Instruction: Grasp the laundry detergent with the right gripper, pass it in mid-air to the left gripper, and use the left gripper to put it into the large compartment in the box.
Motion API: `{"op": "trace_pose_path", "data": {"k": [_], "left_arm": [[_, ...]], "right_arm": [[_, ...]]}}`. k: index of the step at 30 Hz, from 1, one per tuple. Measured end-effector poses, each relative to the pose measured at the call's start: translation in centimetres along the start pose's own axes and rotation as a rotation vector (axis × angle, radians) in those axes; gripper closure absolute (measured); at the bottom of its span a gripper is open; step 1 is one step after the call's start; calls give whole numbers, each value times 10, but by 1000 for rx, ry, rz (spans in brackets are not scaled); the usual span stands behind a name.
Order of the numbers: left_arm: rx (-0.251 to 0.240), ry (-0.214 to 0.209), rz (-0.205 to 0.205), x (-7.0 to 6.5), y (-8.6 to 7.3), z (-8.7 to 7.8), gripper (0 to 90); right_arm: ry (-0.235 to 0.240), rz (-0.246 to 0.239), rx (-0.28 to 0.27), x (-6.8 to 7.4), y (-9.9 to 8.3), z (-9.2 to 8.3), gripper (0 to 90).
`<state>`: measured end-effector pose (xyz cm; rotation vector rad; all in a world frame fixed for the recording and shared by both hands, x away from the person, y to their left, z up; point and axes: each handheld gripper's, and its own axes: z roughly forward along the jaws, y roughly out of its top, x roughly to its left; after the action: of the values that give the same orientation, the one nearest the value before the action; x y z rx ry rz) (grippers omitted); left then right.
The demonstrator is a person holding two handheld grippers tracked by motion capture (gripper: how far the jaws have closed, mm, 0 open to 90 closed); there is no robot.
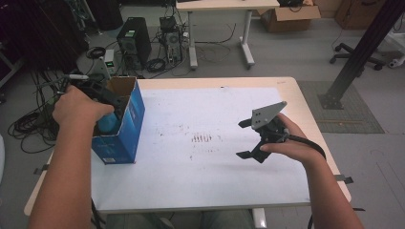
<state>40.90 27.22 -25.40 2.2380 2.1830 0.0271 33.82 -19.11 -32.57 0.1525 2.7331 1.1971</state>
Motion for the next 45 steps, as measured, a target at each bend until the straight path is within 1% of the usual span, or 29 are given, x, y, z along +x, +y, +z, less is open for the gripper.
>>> {"op": "trace_pose_path", "data": {"k": [1, 4, 5, 7, 8, 10, 13, 14, 15, 17, 18, 20, 25, 26, 28, 29, 30, 31, 35, 36, 38, 39, 42, 43, 44, 45], "left_arm": [[-4, 2, 12, -1, -1, -2, 72], [-11, -1, 23, -4, -2, -5, 68], [-17, 8, 36, -6, -3, -8, 67], [-18, 9, 39, -7, -4, -9, 57], [-17, 15, 50, -10, -5, -12, 57], [-22, 12, 58, -11, -6, -14, 52], [-20, 19, 56, -13, -7, -17, 40], [-19, 13, 67, -13, -8, -19, 40], [-19, 13, 67, -13, -8, -19, 39], [-15, 12, 83, -16, -10, -22, 29], [-17, 17, 101, -20, -12, -25, 14], [-20, 20, 124, -24, -14, -29, 2], [-42, 33, 186, -40, -19, -44, 2], [-42, 33, 186, -40, -19, -44, 2], [-56, 38, 242, -52, -22, -56, 2], [-56, 38, 242, -52, -22, -56, 2], [-71, 41, 282, -61, -24, -65, 2], [-75, 38, 309, -65, -25, -69, 2], [-95, 30, 423, -85, -30, -82, 2], [-95, 30, 423, -85, -30, -82, 2], [-83, 31, 485, -95, -32, -84, 2], [-73, 28, 543, -105, -34, -84, 3], [-62, 2, 627, -116, -37, -82, 2], [-62, 2, 627, -116, -37, -82, 2], [-62, -15, 676, -123, -38, -81, 2], [-60, -19, 701, -126, -39, -81, 2]], "right_arm": [[2, 1, -1, 0, 0, 0, 23], [0, -4, -1, 1, 1, -1, 23], [2, -6, -3, 1, 2, -1, 23], [2, -5, -2, 2, 3, -1, 23], [2, -7, -3, 2, 3, -1, 23], [0, -7, -1, 2, 5, -2, 23], [-2, -8, -3, 2, 6, -4, 23], [-3, -10, -3, 2, 7, -4, 23], [-3, -10, -3, 2, 7, -4, 23], [-7, -11, -3, 3, 8, -6, 23], [-8, -14, -4, 4, 8, -7, 23], [-11, -18, -5, 5, 10, -9, 23], [-11, -29, -6, 7, 14, -13, 23], [-11, -29, -6, 7, 14, -13, 23], [-11, -36, 3, 7, 17, -18, 24], [-11, -36, 3, 7, 17, -18, 24], [-13, -39, 10, 6, 20, -21, 24], [-14, -43, 14, 5, 22, -23, 24], [-17, -52, 35, 3, 29, -29, 25], [-18, -54, 43, 2, 32, -31, 25], [-19, -56, 52, 2, 34, -32, 24], [-22, -60, 71, 0, 39, -36, 25], [-23, -72, 103, -1, 47, -42, 25], [-25, -77, 116, -1, 49, -43, 24], [-23, -87, 132, -1, 52, -44, 24], [-20, -97, 156, 0, 54, -45, 27]]}}
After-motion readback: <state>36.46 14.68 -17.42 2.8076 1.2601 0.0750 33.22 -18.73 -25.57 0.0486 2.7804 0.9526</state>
